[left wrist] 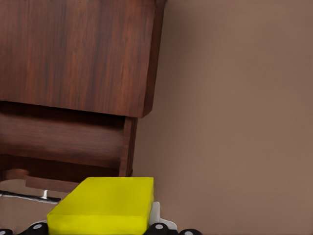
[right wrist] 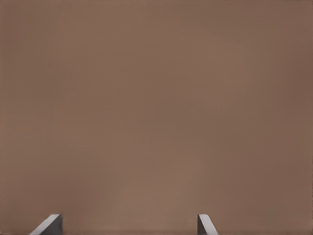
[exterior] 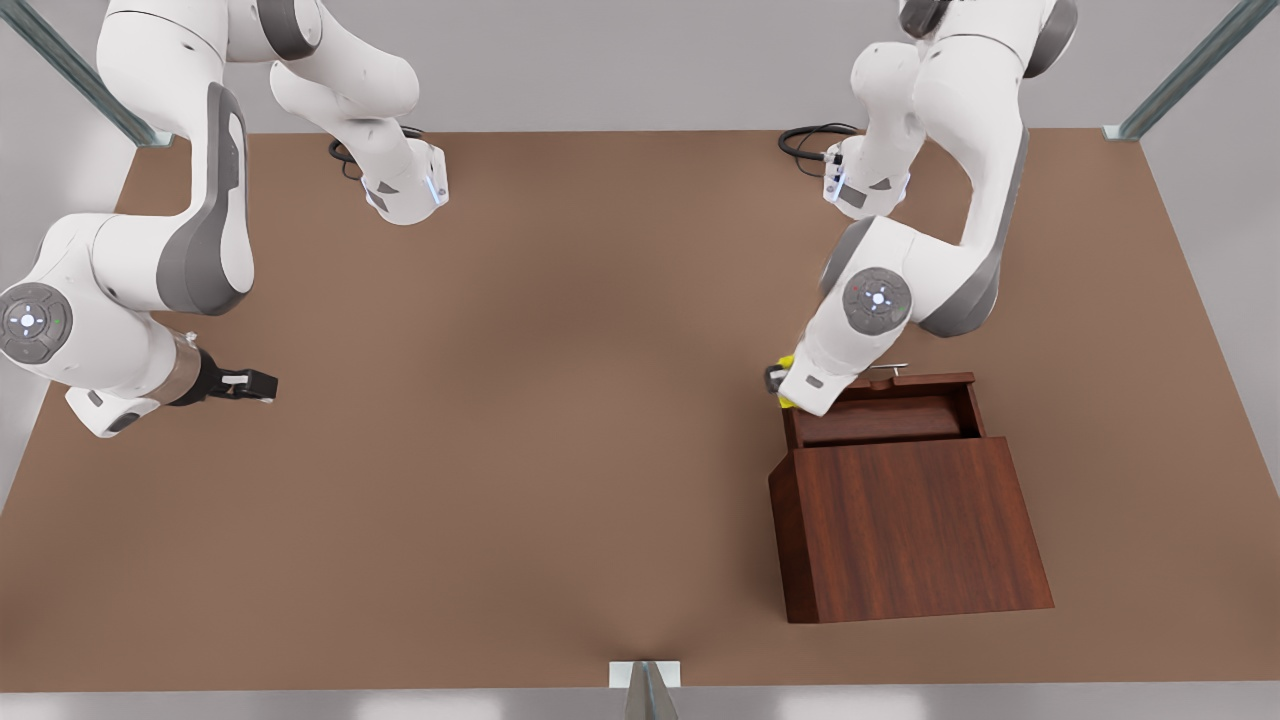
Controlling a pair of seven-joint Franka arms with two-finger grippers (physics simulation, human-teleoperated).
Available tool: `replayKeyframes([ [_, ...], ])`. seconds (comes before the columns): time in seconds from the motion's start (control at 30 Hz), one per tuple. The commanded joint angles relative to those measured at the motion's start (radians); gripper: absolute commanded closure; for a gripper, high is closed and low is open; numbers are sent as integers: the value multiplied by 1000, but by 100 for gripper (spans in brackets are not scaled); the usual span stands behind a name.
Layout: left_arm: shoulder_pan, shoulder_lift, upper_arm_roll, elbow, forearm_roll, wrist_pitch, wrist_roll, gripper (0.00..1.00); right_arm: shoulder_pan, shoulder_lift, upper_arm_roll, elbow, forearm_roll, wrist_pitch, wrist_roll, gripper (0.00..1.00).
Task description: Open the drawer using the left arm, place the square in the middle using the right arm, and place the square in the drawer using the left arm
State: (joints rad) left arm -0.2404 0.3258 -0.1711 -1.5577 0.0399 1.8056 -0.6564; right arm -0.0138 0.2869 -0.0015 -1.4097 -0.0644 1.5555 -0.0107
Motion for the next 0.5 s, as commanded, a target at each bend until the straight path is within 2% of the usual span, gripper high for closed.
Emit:
replayKeyframes([
  [0.0,-3,-2,22,2,-17,0,0,29,0,0,0,0,0,0,0,0],
  [0.13,52,22,41,-1,-15,23,18,29,0,0,0,0,0,0,0,0],
  [0.27,52,19,41,-91,-8,87,21,29,0,1,0,0,0,0,0,0],
  [0.47,55,21,41,-116,-8,94,152,29,-2,0,0,0,0,0,1,0],
])
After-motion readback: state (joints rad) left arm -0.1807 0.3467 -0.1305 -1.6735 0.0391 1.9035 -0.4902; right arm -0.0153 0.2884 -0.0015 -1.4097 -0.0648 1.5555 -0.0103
